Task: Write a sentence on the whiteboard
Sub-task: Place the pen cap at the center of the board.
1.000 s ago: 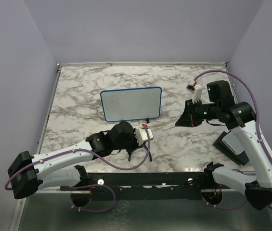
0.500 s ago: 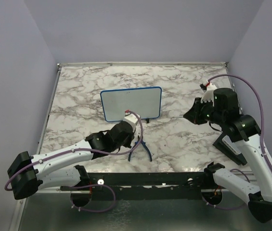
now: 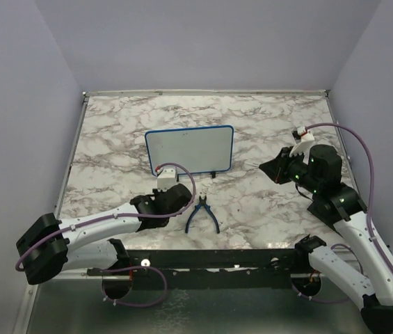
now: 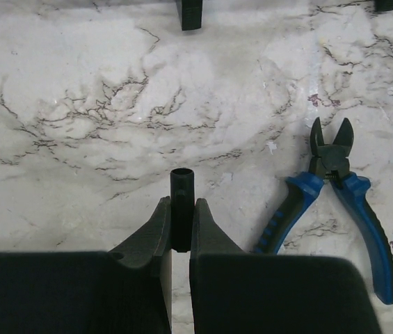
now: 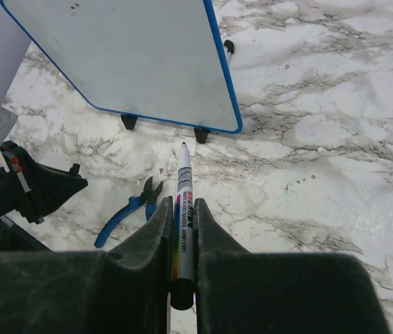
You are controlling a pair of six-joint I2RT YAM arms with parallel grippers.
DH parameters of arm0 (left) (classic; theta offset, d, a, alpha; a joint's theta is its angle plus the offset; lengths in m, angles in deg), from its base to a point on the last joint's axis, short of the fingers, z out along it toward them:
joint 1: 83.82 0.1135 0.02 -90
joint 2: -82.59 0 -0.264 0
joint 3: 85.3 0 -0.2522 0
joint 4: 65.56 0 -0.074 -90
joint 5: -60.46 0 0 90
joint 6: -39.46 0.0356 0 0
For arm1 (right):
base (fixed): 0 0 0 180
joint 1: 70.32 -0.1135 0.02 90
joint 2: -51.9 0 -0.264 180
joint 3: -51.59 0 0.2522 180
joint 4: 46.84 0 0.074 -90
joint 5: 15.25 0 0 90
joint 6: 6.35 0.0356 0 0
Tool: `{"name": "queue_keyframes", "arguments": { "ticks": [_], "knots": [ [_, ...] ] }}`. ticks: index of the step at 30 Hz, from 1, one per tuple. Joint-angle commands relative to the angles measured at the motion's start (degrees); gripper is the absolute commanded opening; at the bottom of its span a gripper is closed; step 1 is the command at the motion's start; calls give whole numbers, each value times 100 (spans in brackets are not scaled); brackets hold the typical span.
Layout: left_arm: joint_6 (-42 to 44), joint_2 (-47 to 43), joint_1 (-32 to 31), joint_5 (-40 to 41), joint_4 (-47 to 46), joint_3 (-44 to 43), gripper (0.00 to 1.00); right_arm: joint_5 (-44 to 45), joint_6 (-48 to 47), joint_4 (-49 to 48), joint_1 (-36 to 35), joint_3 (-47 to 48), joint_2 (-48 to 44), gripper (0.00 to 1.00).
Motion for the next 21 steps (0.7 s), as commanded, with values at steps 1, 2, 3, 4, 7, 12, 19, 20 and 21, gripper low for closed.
{"name": "queue_keyframes", "arguments": {
  "ticks": [1, 2, 3, 4, 7, 12, 19, 20, 21],
  "knots": [
    [-389, 197, 115, 228, 38, 123, 1, -230, 65, -595, -48, -329, -173, 1],
    [-376, 237, 141, 184, -1, 163, 2, -225, 67, -629, -49, -392, -210, 1],
    [-343, 279, 172, 101, -57, 196, 4, -234, 58, -661, -50, -438, -235, 1],
    [-329, 304, 194, 60, -95, 221, 5, -255, 44, -685, -45, -474, -248, 1],
    [-246, 365, 253, -38, -247, 299, 10, -324, 15, -727, -57, -517, -222, 1],
    [-181, 499, 435, -361, -504, 451, 15, -372, -26, -772, -58, -548, -180, 1],
    [-195, 509, 512, -497, -522, 539, 47, -355, -2, -764, -66, -665, -252, 1],
    [-187, 499, 515, -515, -520, 529, 52, -368, 13, -764, -66, -683, -265, 1],
    [-181, 484, 522, -528, -522, 520, 56, -368, 17, -764, -67, -694, -282, 1]
  ]
}}
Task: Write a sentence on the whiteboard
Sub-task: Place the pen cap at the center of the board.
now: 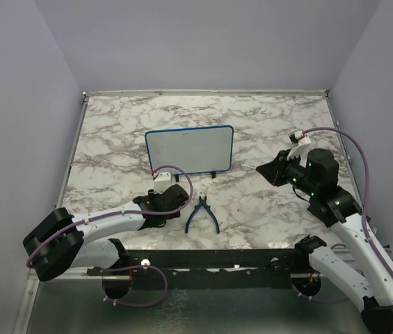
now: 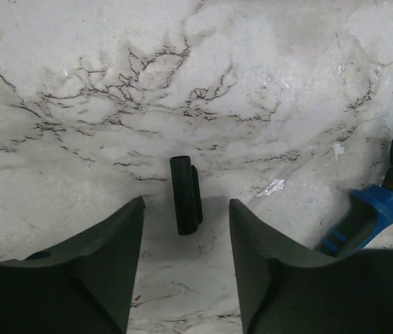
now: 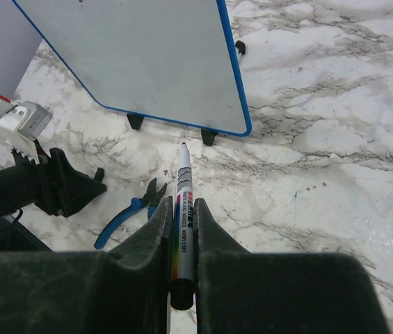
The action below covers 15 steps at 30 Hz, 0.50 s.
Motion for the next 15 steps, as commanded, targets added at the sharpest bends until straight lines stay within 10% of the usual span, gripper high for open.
{"name": "queue_keyframes", "arguments": {
  "ticks": [1, 6, 15],
  "knots": [
    [20, -47, 44, -214, -106, 9, 61, -116, -2, -104, -56, -116, -98, 0],
    [289, -292, 69, -448, 129, -389, 93, -65, -1, -67, -56, -59, -232, 1],
    [1850, -1004, 914, -1585, 1250, -2110, 93, -116, 167, -488, -181, -46, -330, 1]
  ]
}}
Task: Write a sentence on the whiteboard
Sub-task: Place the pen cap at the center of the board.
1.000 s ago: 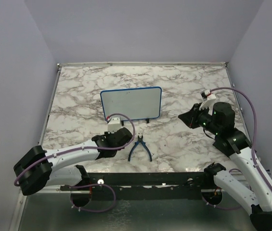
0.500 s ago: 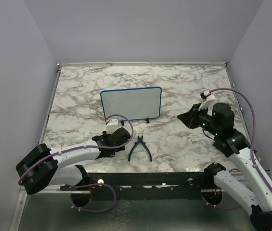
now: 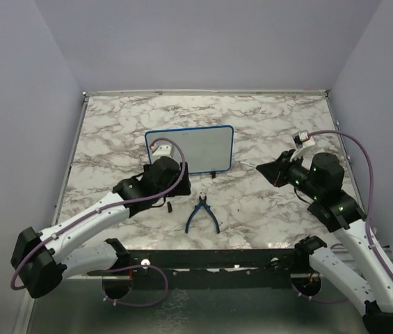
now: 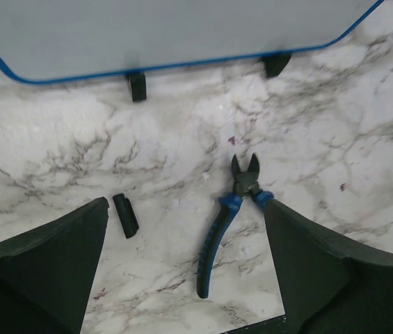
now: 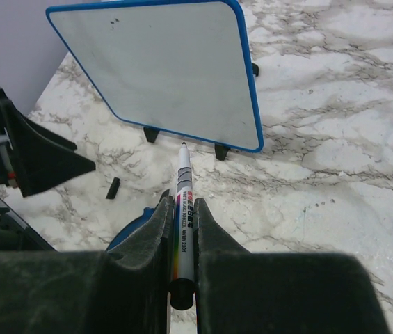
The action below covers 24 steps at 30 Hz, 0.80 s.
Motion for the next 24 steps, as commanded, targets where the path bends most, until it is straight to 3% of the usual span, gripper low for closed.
{"name": "queue_keyframes", "arguments": {
  "ticks": [1, 7, 13, 17, 24],
  "knots": [
    [1163, -240, 635, -762, 789, -1105, 93, -75, 143, -395, -189, 59, 33, 1],
    [2309, 377, 1548, -906, 1223, -2817, 94, 683, 200, -812, -1115, 187, 378, 1],
    [2567, 806, 2682, -1318, 606, -3727, 95, 1981, 177, -1295, -2475, 407, 869, 1],
    [2445, 842, 3528, -1311, 92, -3670, 96, 2320, 245, -1814, -2921, 377, 1066, 1],
    [2253, 414, 4085, -990, -611, -2570, 96, 3385, -220, -2662, -4021, 513, 1765, 1]
  ]
}}
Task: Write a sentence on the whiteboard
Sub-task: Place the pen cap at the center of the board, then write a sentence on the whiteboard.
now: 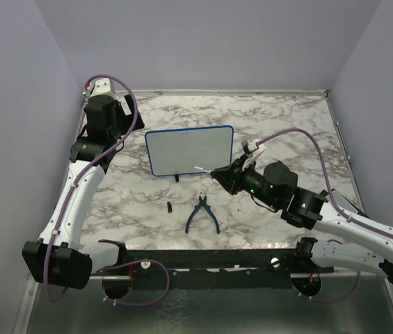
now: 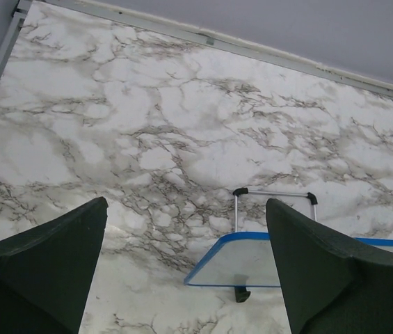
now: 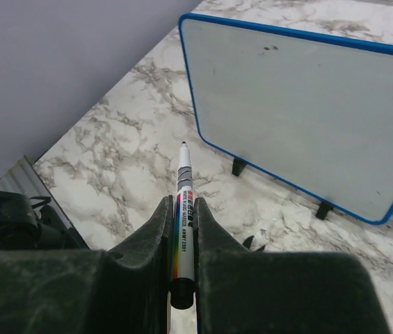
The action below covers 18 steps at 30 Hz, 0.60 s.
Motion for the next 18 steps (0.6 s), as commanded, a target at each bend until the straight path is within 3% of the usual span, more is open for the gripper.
{"name": "queue_keyframes", "arguments": {
  "ticks": [1, 6, 18],
  "knots": [
    [-107, -391, 223, -47, -591, 818, 96, 1228, -424, -916, -753, 272, 528, 1],
    [-87, -814, 292, -802, -1508, 1704, 96, 2420, -970, -1596, -1550, 524, 1590, 1],
    [-302, -457, 352, -1816, -2198, 1884, 84, 3217, -1570, -3176, -1630, 971, 3166, 1]
  ]
}}
